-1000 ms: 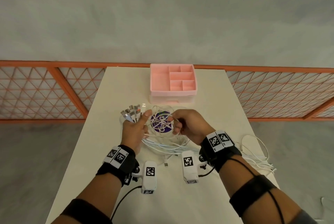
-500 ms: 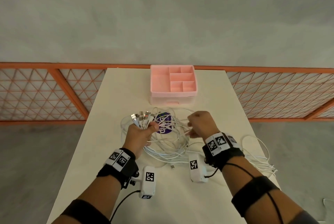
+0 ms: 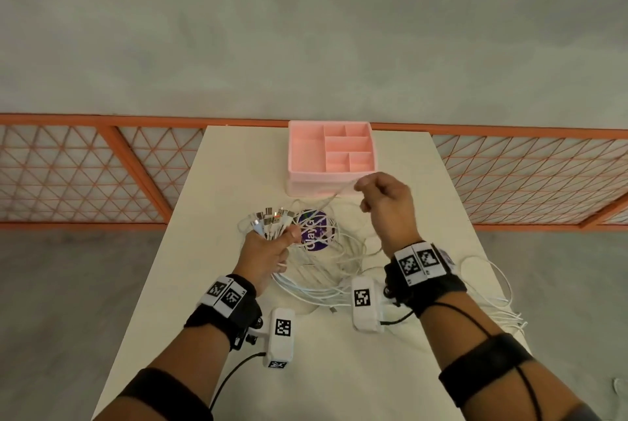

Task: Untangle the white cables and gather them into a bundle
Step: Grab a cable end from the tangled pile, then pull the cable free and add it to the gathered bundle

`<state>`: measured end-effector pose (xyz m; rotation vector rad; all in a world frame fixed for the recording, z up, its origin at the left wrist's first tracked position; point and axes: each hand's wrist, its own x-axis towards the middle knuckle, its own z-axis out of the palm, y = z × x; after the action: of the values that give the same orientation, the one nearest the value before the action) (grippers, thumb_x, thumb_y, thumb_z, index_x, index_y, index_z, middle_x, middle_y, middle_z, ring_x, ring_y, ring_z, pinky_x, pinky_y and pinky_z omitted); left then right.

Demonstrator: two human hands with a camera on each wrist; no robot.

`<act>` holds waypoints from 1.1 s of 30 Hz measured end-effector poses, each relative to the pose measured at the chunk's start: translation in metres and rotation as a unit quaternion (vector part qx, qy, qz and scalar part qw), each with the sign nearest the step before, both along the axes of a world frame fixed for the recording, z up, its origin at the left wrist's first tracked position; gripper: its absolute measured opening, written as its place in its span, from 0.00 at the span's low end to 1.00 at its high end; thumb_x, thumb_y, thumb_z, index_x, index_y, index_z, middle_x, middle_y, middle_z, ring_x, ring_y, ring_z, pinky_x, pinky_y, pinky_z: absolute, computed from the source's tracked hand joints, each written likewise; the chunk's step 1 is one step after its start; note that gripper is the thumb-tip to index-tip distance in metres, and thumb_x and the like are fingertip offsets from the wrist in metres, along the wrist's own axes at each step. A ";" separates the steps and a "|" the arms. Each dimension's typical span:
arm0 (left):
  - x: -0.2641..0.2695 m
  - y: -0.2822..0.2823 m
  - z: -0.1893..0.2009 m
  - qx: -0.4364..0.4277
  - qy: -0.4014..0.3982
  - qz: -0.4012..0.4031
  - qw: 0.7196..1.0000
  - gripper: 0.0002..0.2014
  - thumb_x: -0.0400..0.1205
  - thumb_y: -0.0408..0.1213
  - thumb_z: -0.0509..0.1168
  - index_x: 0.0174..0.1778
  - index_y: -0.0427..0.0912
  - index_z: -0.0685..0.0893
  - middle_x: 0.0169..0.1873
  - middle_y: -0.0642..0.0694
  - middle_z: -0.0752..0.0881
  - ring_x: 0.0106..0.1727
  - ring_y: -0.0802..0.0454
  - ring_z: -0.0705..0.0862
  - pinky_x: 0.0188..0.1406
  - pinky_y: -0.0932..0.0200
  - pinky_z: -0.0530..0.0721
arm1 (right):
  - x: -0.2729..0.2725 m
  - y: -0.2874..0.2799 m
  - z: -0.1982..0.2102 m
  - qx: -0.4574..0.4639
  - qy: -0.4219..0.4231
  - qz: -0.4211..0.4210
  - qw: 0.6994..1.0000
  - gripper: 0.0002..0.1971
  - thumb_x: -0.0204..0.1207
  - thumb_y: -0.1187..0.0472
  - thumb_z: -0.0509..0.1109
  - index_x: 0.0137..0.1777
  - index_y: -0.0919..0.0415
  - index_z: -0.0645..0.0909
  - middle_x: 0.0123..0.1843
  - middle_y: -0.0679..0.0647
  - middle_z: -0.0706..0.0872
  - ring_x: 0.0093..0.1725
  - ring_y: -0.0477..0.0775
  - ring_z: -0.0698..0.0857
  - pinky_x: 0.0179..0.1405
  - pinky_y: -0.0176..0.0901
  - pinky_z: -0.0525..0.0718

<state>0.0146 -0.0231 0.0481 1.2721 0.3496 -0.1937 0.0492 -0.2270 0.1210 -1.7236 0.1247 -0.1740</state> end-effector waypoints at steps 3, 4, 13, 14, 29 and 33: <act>-0.001 -0.001 -0.006 0.019 0.008 0.000 1.000 0.07 0.80 0.36 0.75 0.37 0.42 0.87 0.40 0.39 0.89 0.22 0.56 0.62 0.21 0.67 0.61 | 0.011 -0.013 0.020 0.141 -0.052 -0.132 0.980 0.16 0.79 0.73 0.61 0.35 0.56 0.82 0.32 0.49 0.83 0.26 0.50 0.74 0.33 0.46 0.76; 0.000 -0.001 -0.009 0.028 0.009 -0.003 1.000 0.06 0.80 0.36 0.75 0.40 0.42 0.87 0.40 0.39 0.89 0.22 0.56 0.62 0.22 0.66 0.61 | 0.013 -0.018 0.023 0.168 -0.060 -0.163 0.970 0.15 0.80 0.73 0.60 0.36 0.58 0.81 0.33 0.50 0.82 0.25 0.50 0.74 0.32 0.46 0.76; 0.003 -0.003 -0.018 0.075 0.027 0.002 0.997 0.09 0.80 0.38 0.75 0.44 0.35 0.86 0.20 0.53 0.75 0.19 0.58 0.62 0.19 0.67 0.65 | 0.025 -0.055 -0.023 -0.128 0.189 -0.145 0.963 0.20 0.78 0.64 0.65 0.68 0.72 0.76 0.52 0.64 0.79 0.46 0.62 0.80 0.44 0.50 0.80; 0.003 -0.004 -0.017 0.077 0.026 -0.004 0.997 0.09 0.80 0.39 0.76 0.42 0.36 0.86 0.21 0.50 0.74 0.19 0.58 0.62 0.20 0.67 0.64 | 0.021 -0.051 -0.025 -0.216 0.199 -0.128 0.947 0.28 0.78 0.61 0.68 0.76 0.71 0.68 0.65 0.66 0.75 0.60 0.66 0.78 0.57 0.55 0.78; 0.010 0.003 -0.016 0.038 -0.009 -0.036 0.999 0.19 0.67 0.57 0.82 0.32 0.43 0.91 0.40 0.38 0.75 0.23 0.53 0.61 0.21 0.65 0.62 | 0.013 0.000 -0.006 -0.210 0.010 0.117 0.971 0.09 0.82 0.64 0.66 0.44 0.58 0.87 0.27 0.37 0.82 0.26 0.30 0.79 0.29 0.22 0.70; 0.009 0.004 -0.016 0.034 0.003 -0.026 0.999 0.17 0.64 0.58 0.81 0.32 0.46 0.92 0.41 0.38 0.79 0.25 0.53 0.61 0.22 0.65 0.62 | 0.032 -0.020 0.019 -0.129 -0.039 -0.009 0.991 0.10 0.80 0.69 0.65 0.43 0.61 0.86 0.31 0.41 0.83 0.25 0.34 0.77 0.30 0.31 0.70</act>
<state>0.0238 -0.0193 0.0322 1.3499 0.3302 -0.2317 0.0811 -0.2470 0.1404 -1.9705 0.0628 -0.2804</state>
